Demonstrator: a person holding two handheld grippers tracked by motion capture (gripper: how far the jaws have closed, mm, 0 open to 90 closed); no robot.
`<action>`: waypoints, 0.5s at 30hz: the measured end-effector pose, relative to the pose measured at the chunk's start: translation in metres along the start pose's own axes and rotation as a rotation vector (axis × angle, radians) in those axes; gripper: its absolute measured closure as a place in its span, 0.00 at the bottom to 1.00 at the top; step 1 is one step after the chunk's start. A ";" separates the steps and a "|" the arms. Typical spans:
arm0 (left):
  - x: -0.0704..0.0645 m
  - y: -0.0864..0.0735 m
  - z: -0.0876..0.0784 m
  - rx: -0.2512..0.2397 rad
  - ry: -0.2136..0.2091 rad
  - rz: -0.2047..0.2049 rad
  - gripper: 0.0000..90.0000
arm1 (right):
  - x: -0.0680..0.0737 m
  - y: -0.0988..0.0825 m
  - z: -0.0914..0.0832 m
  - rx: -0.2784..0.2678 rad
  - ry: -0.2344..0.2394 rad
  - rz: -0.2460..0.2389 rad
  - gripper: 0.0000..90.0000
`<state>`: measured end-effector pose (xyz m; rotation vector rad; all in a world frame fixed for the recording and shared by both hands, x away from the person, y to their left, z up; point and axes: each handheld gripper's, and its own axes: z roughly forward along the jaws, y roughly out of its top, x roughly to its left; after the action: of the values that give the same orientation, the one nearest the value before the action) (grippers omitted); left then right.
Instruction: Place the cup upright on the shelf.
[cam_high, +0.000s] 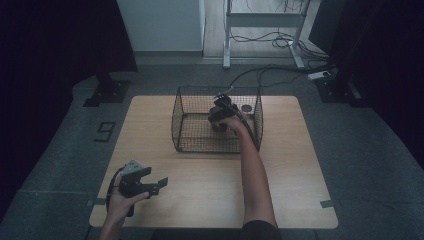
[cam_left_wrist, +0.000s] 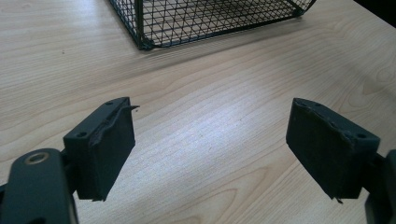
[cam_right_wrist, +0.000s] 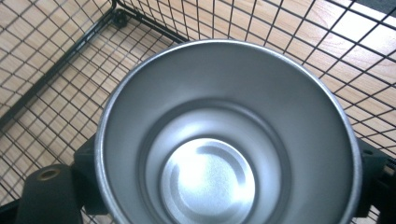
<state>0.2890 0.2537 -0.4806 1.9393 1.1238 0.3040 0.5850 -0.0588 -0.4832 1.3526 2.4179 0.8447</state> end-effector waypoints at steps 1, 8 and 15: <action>0.000 0.000 0.000 0.000 0.000 0.000 0.18 | 0.000 0.000 -0.001 0.004 -0.002 -0.005 0.16; 0.000 0.000 0.001 0.002 0.000 0.000 0.18 | -0.005 -0.002 -0.005 0.012 -0.018 -0.016 0.12; -0.001 0.000 0.002 0.004 -0.004 0.002 0.18 | -0.004 0.000 -0.012 -0.005 -0.015 -0.034 0.11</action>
<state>0.2894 0.2519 -0.4814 1.9434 1.1207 0.2986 0.5817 -0.0669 -0.4738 1.3069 2.4190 0.8293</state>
